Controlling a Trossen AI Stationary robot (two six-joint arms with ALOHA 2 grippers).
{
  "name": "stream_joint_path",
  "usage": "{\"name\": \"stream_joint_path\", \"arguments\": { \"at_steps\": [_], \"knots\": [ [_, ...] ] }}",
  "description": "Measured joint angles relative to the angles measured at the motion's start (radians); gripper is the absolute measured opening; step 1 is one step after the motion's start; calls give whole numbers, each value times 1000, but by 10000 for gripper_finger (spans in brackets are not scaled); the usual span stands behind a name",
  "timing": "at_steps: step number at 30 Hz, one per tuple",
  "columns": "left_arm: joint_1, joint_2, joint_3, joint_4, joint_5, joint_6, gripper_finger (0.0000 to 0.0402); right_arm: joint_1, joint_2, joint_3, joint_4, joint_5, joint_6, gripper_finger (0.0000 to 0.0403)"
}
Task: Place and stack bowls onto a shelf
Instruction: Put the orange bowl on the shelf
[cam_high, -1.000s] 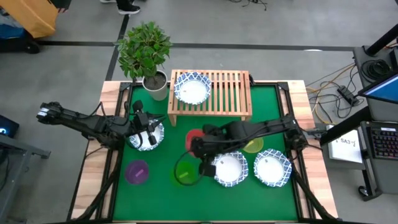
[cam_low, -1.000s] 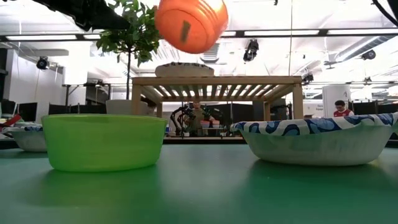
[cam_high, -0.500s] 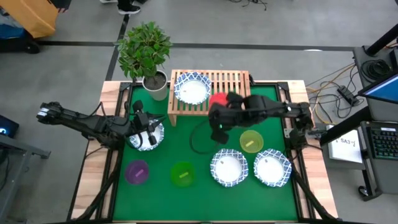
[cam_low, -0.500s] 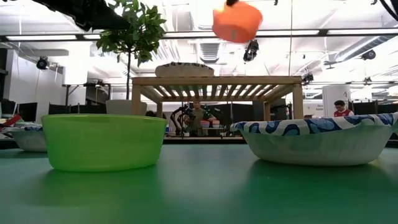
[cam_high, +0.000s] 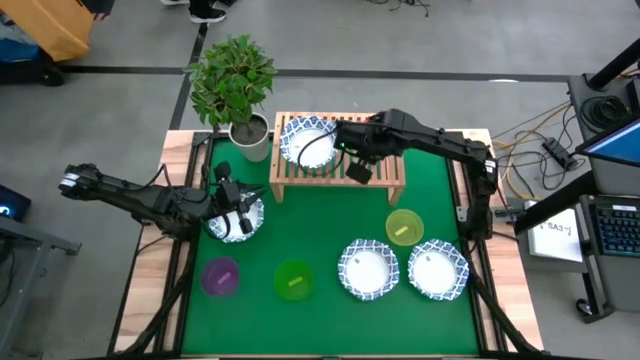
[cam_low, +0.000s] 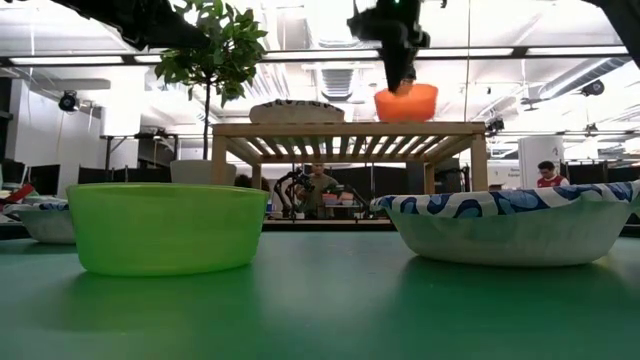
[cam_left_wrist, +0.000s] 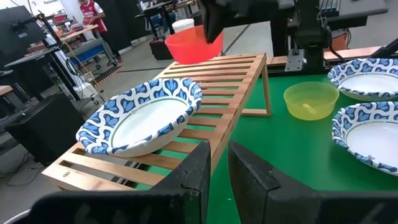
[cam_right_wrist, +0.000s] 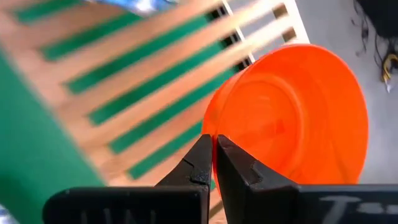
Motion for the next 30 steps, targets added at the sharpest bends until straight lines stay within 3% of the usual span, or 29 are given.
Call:
{"name": "stream_joint_path", "arguments": {
  "at_steps": [8, 16, 22, 30],
  "knots": [
    [0, 0, 0, 0, 0, 0, 39, -44, 0, -85, 56, -2, -42, 9],
    [0, 0, 0, 0, 0, 0, 39, -43, 0, -88, 140, -99, -59, 9],
    [0, 0, 0, 0, 0, 0, 39, -44, 0, -88, 143, -101, -43, 11],
    [0, 0, 0, 0, 0, 0, 39, -44, 0, -89, 149, -98, -29, 69]
  ]
}}
